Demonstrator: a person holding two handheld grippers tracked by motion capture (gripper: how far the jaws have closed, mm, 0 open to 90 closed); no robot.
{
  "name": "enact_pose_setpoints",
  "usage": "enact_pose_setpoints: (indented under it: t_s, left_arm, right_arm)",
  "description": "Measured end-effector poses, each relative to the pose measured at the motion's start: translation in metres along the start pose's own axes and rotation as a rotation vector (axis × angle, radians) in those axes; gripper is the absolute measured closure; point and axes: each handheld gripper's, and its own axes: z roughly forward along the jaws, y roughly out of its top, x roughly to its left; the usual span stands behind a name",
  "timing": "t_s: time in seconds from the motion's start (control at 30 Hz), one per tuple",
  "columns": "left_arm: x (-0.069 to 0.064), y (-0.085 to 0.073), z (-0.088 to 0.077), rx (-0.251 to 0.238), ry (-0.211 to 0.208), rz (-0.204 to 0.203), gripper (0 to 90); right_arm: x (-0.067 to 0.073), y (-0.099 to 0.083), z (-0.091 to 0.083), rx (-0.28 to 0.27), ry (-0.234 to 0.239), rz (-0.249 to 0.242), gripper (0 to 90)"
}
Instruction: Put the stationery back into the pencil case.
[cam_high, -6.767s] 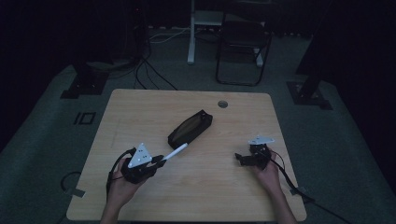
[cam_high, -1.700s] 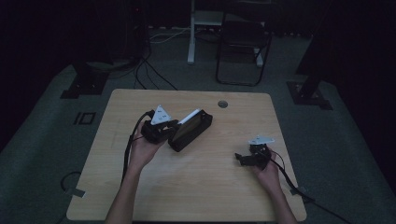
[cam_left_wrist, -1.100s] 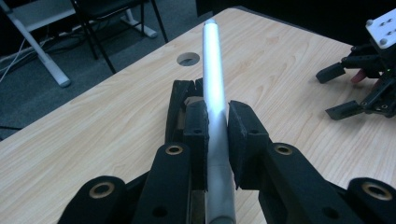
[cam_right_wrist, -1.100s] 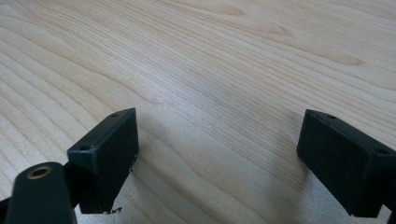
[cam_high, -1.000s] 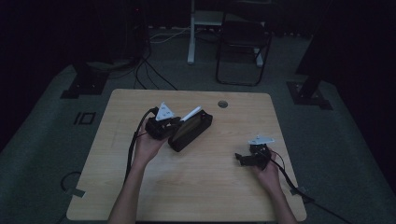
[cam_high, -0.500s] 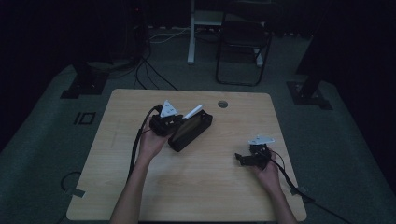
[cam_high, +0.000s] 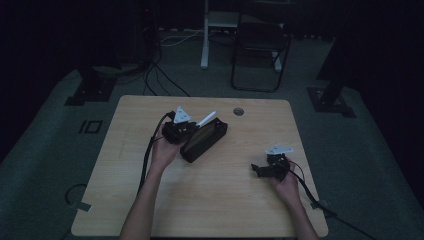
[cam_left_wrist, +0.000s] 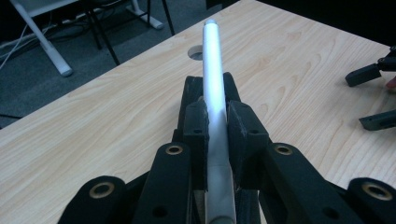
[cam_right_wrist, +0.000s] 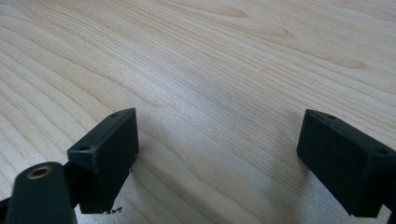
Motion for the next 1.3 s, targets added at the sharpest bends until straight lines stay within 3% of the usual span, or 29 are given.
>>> enact_pose_setpoints:
  t_s: [1.3]
  left_arm:
    - [0.01,-0.01,0.025,0.066,0.002,-0.04,78.7]
  right_arm:
    - [0.0,0.0,0.0,-0.001,-0.001,-0.004,12.8]
